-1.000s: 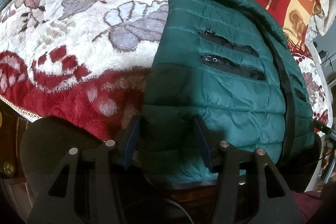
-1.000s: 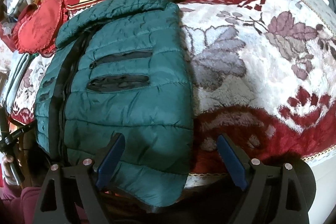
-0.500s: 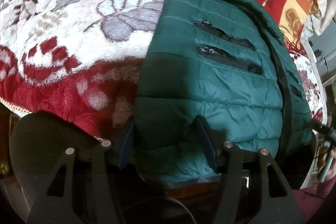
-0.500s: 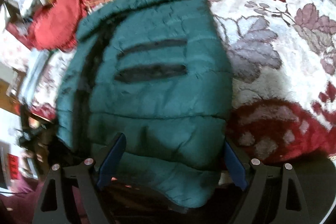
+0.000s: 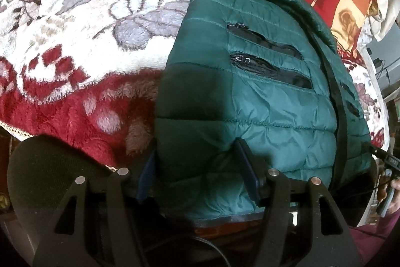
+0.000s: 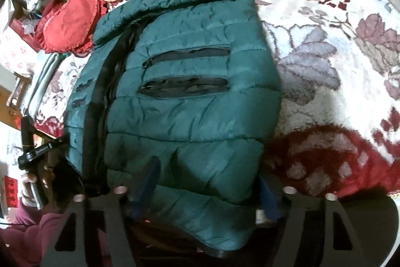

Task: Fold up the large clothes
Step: 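Position both grippers at the hem of the folded jacket, then close both grippers on the jacket hem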

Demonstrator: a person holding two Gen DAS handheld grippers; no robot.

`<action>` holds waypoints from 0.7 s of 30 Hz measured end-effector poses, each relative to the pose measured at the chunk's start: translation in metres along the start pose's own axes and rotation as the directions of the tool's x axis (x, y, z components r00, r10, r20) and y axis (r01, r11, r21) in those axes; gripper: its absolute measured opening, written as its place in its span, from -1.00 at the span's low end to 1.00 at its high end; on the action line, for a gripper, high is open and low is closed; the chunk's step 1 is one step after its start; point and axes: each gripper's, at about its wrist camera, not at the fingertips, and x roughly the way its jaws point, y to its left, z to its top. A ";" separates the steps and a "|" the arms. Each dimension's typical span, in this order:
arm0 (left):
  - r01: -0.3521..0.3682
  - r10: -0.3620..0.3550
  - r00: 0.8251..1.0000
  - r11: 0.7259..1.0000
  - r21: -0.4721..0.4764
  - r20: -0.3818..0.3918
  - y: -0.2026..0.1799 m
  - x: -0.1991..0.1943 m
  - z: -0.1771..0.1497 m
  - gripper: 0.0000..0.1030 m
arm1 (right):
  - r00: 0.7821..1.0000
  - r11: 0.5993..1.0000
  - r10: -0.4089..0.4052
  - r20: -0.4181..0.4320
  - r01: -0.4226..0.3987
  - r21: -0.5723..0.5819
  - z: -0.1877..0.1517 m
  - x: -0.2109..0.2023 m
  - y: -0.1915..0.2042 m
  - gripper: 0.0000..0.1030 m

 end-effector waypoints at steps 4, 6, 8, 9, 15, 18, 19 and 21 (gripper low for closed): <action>-0.018 0.018 1.000 1.000 0.014 0.005 -0.004 0.000 -0.001 0.17 | 1.000 0.999 -0.012 0.004 0.012 -0.038 -0.001 -0.004 0.003 0.07; -0.029 0.028 1.000 0.999 0.024 0.009 -0.006 -0.001 -0.002 0.17 | 1.000 0.999 -0.009 0.007 0.010 -0.053 0.000 -0.005 0.005 0.00; -0.042 0.042 0.999 0.999 0.034 0.014 -0.009 -0.001 -0.002 0.17 | 1.000 0.997 -0.016 0.005 0.016 -0.071 0.001 -0.006 0.008 -0.03; -0.050 0.050 0.999 0.998 0.036 0.016 -0.010 -0.001 -0.002 0.17 | 1.000 0.997 -0.019 0.004 0.019 -0.074 0.001 -0.005 0.009 -0.03; -0.085 0.083 0.996 0.994 0.065 0.029 -0.015 -0.001 -0.004 0.17 | 0.999 0.995 -0.044 -0.009 0.043 -0.091 0.001 0.002 0.012 -0.03; -0.086 0.084 0.996 0.994 0.064 0.029 -0.014 0.002 -0.004 0.24 | 0.999 0.996 -0.042 -0.025 0.040 -0.086 0.002 0.007 0.010 -0.01; -0.083 0.081 0.996 0.994 0.066 0.025 -0.014 0.003 -0.005 0.26 | 0.999 0.996 -0.040 -0.031 0.038 -0.086 0.001 0.010 0.009 0.00; -0.083 0.082 0.996 0.994 0.072 0.019 -0.014 0.005 -0.006 0.27 | 0.999 0.996 -0.042 -0.034 0.039 -0.085 0.000 0.012 0.007 0.02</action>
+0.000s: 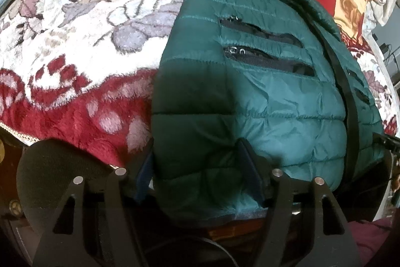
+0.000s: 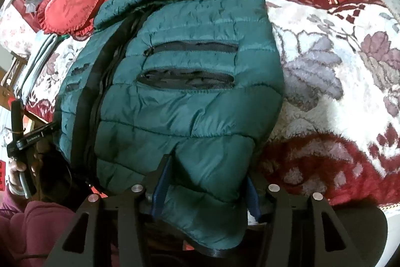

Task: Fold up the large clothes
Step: 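Close both grippers on the jacket hem, then lift the hem with both grippers and fold it toward the collar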

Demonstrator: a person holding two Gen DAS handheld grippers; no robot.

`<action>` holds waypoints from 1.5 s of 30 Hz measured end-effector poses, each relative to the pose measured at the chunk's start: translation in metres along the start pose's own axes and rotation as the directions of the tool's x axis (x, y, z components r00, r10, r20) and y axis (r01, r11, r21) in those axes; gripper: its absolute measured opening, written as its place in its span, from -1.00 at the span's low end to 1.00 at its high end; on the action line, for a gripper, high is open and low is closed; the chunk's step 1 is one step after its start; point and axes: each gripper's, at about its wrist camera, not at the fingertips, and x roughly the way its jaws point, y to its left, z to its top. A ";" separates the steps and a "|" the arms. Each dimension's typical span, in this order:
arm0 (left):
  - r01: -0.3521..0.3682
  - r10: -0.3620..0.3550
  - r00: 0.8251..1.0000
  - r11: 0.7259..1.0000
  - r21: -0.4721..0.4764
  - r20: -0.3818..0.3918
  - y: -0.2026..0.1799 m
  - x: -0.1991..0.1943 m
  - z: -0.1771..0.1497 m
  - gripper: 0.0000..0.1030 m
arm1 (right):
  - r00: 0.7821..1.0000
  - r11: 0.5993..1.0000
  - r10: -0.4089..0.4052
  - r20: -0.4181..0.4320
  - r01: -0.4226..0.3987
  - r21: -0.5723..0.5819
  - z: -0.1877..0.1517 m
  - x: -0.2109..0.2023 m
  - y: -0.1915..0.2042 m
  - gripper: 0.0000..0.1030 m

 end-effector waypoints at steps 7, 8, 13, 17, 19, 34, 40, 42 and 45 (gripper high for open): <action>0.000 0.000 1.000 0.997 0.079 0.001 -0.007 -0.005 -0.002 -0.13 | 0.999 0.998 0.010 0.047 -0.007 -0.056 -0.002 -0.012 0.007 -0.47; -0.003 0.003 1.000 0.997 0.082 0.006 -0.008 -0.006 -0.002 -0.29 | 0.998 0.998 0.019 0.060 -0.016 -0.054 -0.001 -0.016 0.007 -0.58; 0.047 -0.049 0.998 0.998 0.046 0.034 0.001 -0.022 0.005 -0.73 | 0.988 0.995 0.085 0.126 -0.079 -0.057 0.009 -0.036 0.010 -0.72; 0.099 -0.102 0.992 0.994 0.038 0.080 0.003 -0.045 0.015 -0.77 | 0.972 0.989 0.144 0.188 -0.135 -0.060 0.025 -0.058 0.015 -0.74; 0.112 -0.116 0.986 0.993 0.043 0.123 0.001 -0.059 0.023 -0.77 | 0.963 0.987 0.158 0.217 -0.148 -0.063 0.034 -0.069 0.015 -0.75; 0.148 -0.135 0.920 0.989 -0.006 0.368 -0.006 -0.120 0.138 -0.77 | 0.904 0.995 0.098 0.416 -0.098 -0.023 0.141 -0.106 0.009 -0.75; 0.110 -0.082 0.921 0.993 -0.053 0.381 -0.009 -0.107 0.191 -0.77 | 0.899 0.995 0.055 0.434 -0.086 0.052 0.194 -0.092 -0.008 -0.76; 0.107 -0.073 0.926 0.992 -0.070 0.371 -0.009 -0.097 0.208 -0.77 | 0.902 0.994 0.037 0.431 -0.077 0.077 0.213 -0.082 -0.013 -0.76; 0.082 -0.042 0.931 0.992 -0.094 0.363 -0.012 -0.080 0.235 -0.77 | 0.912 0.993 0.009 0.411 -0.055 0.102 0.237 -0.063 -0.018 -0.76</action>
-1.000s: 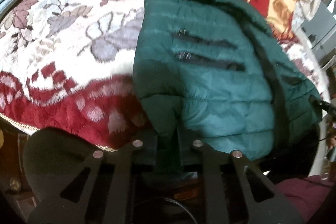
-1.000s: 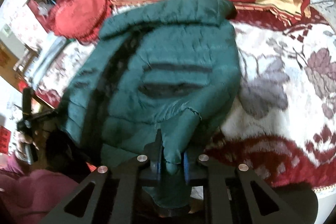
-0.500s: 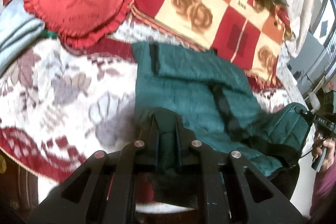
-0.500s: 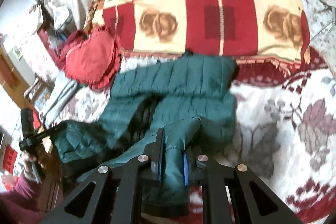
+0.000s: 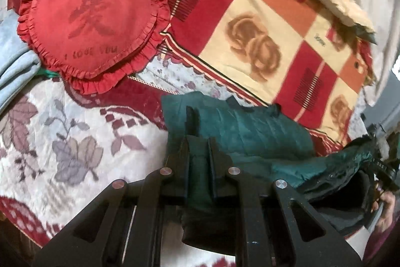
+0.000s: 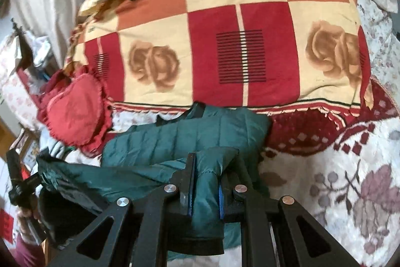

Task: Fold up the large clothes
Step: 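Lift the hem with both grippers and fold it toward the collar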

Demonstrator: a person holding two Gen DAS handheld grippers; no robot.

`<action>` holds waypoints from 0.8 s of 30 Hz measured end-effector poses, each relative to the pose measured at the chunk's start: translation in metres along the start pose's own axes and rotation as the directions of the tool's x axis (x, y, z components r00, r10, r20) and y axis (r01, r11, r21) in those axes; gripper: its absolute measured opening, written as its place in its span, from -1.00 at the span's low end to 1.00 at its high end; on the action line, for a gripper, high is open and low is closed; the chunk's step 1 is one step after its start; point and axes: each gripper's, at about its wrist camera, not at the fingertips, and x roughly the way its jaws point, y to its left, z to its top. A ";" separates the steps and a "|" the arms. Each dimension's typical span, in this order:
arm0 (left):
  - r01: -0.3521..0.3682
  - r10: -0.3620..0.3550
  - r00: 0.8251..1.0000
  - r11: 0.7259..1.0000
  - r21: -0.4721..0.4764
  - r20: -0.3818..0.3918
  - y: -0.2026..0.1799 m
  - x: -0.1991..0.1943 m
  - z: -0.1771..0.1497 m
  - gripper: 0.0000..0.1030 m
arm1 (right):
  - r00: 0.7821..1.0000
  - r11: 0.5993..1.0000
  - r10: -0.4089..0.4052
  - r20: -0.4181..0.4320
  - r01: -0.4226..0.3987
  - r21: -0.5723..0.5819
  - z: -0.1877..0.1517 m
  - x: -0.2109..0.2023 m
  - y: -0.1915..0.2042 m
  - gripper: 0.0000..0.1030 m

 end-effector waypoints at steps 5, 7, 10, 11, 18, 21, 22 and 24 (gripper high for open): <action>-0.052 0.052 0.998 0.998 -0.019 -0.025 0.001 0.047 0.022 -0.77 | 0.998 0.998 -0.057 -0.029 0.057 0.011 0.023 0.042 -0.007 -0.76; -0.079 0.078 0.996 0.996 -0.027 -0.037 0.004 0.065 0.029 -0.77 | 0.996 0.996 -0.076 -0.042 0.077 0.036 0.031 0.059 -0.015 -0.76; -0.099 0.095 0.993 0.993 -0.059 -0.063 0.011 0.090 0.037 -0.77 | 0.994 0.993 -0.091 -0.068 0.096 0.073 0.037 0.082 -0.029 -0.76; -0.098 0.093 0.993 0.993 -0.071 -0.072 0.013 0.098 0.039 -0.77 | 0.993 0.992 -0.092 -0.074 0.098 0.082 0.038 0.087 -0.031 -0.76; -0.141 0.138 0.986 0.990 -0.022 -0.091 0.006 0.133 0.050 -0.77 | 0.988 0.987 -0.114 -0.102 0.124 0.102 0.044 0.117 -0.042 -0.76; -0.146 0.141 0.984 0.989 -0.032 -0.111 0.007 0.144 0.054 -0.77 | 0.985 0.984 -0.120 -0.120 0.134 0.115 0.045 0.127 -0.046 -0.76; -0.150 0.145 0.983 0.988 -0.036 -0.116 0.007 0.148 0.054 -0.77 | 0.984 0.983 -0.126 -0.128 0.141 0.116 0.045 0.131 -0.047 -0.76; -0.158 0.153 0.980 0.987 -0.037 -0.126 0.006 0.154 0.053 -0.77 | 0.981 0.981 -0.133 -0.142 0.150 0.118 0.044 0.137 -0.048 -0.76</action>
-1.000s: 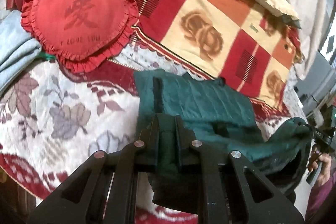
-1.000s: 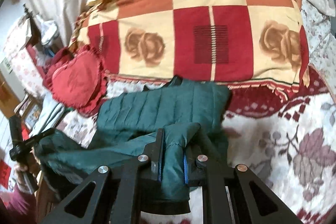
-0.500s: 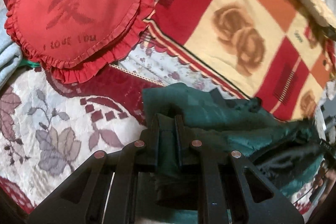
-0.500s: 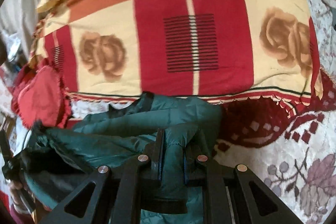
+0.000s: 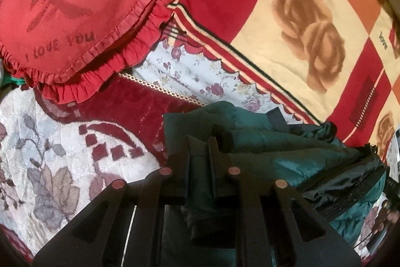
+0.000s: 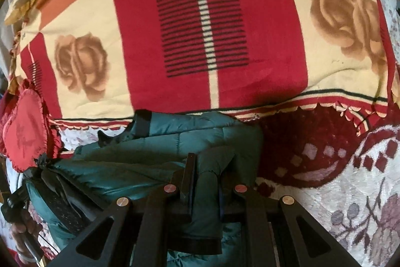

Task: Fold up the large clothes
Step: 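Lift the hem with both grippers and fold it toward the collar, then open both grippers to release the folded hem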

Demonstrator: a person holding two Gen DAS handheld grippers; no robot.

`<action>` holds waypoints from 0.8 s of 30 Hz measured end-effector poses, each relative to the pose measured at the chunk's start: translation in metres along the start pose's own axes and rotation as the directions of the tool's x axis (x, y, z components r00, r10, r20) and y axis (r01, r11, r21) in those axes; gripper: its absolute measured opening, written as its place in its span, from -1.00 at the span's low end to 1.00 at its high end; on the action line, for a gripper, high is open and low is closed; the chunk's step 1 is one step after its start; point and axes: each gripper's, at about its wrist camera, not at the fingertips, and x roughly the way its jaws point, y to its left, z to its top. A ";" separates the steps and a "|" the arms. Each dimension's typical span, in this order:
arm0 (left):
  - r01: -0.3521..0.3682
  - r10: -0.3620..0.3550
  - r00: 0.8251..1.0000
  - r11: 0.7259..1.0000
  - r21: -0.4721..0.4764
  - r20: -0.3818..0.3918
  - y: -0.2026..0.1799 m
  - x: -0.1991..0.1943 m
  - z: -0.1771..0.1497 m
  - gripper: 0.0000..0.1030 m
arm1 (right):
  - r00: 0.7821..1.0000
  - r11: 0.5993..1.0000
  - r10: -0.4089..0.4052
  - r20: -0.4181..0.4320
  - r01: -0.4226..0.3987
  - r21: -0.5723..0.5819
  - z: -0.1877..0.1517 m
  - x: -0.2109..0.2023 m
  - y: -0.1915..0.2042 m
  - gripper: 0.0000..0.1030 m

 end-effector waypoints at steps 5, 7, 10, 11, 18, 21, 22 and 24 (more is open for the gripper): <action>-0.021 0.021 1.000 1.000 0.014 0.003 -0.002 0.008 -0.006 -0.77 | 1.000 1.000 -0.001 -0.017 0.002 0.006 0.001 0.009 -0.003 -0.76; -0.030 0.030 1.000 0.999 0.025 0.009 -0.003 0.010 -0.008 -0.77 | 1.000 1.000 0.002 -0.024 -0.001 0.010 0.002 0.010 -0.004 -0.76; -0.031 0.031 0.999 0.999 0.020 0.010 -0.003 0.011 -0.008 -0.75 | 1.000 1.000 -0.011 -0.018 0.010 -0.018 0.003 0.007 0.001 -0.68; -0.029 0.029 1.000 0.999 0.013 0.008 -0.003 0.011 -0.008 -0.74 | 1.000 0.999 -0.017 -0.015 0.016 -0.028 0.004 0.005 0.003 -0.67; -0.003 0.003 1.000 1.000 0.005 -0.021 0.001 0.007 -0.006 -0.68 | 0.999 0.997 0.052 0.014 -0.052 0.048 0.005 -0.005 -0.004 -0.35; 0.025 -0.025 0.999 1.000 0.002 -0.024 0.005 0.000 -0.005 -0.60 | 0.998 0.996 0.056 0.019 -0.057 0.065 0.003 -0.010 -0.006 -0.34; 0.035 -0.035 0.999 0.999 -0.001 -0.022 0.006 -0.003 -0.004 -0.56 | 0.998 0.995 0.061 0.028 -0.063 0.074 0.003 -0.013 -0.008 -0.34; 0.022 -0.022 1.000 1.000 -0.007 -0.003 0.010 -0.010 -0.003 -0.22 | 0.997 0.994 0.065 0.041 -0.068 0.081 0.003 -0.019 -0.008 -0.32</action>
